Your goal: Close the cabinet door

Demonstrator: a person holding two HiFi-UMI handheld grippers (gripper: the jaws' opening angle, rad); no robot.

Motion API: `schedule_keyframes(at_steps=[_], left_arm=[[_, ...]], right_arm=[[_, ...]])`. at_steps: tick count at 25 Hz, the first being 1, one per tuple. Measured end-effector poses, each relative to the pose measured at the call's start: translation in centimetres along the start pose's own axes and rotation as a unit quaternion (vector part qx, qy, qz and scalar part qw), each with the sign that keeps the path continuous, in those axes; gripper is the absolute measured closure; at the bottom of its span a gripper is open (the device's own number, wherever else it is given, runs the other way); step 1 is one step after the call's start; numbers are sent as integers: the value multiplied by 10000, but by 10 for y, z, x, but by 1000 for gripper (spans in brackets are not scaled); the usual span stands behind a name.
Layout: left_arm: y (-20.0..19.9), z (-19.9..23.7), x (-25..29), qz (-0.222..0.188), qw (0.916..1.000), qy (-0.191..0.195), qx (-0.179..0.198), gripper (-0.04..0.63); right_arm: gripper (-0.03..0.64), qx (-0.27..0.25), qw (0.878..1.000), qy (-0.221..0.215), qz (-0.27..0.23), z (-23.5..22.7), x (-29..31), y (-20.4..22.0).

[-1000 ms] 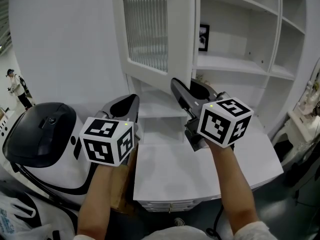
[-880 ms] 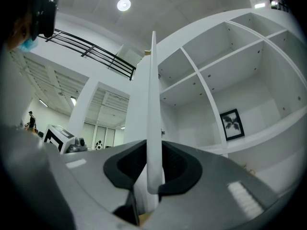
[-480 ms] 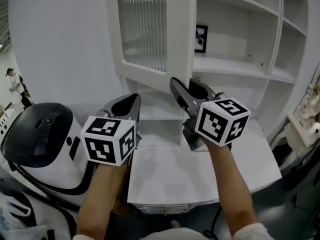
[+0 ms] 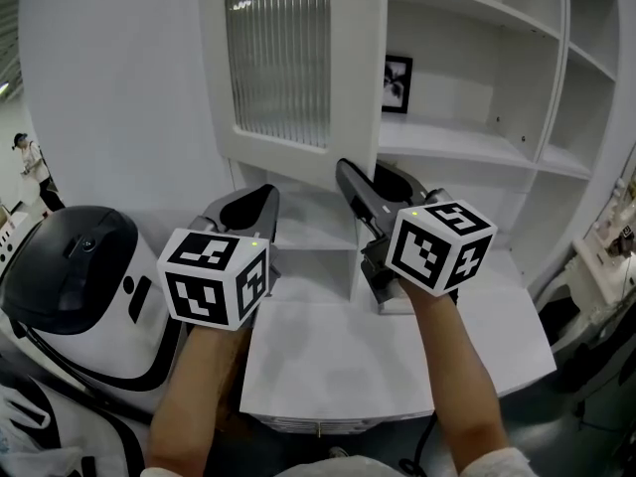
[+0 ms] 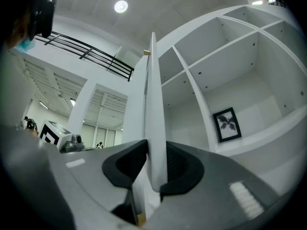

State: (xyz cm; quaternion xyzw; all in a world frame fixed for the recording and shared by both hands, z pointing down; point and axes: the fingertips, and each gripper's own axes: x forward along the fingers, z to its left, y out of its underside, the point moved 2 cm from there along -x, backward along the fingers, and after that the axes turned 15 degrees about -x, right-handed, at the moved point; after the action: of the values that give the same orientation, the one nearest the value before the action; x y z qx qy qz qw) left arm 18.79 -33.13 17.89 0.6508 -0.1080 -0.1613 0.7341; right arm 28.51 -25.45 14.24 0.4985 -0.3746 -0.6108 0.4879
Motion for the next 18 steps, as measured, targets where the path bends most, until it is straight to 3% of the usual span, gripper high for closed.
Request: schedule_keyframes(at_steps=[18], left_arm=[[6, -2, 43, 14, 9999, -139, 62, 601]], right_arm=[[477, -103, 9999, 121, 31, -46, 15, 14]])
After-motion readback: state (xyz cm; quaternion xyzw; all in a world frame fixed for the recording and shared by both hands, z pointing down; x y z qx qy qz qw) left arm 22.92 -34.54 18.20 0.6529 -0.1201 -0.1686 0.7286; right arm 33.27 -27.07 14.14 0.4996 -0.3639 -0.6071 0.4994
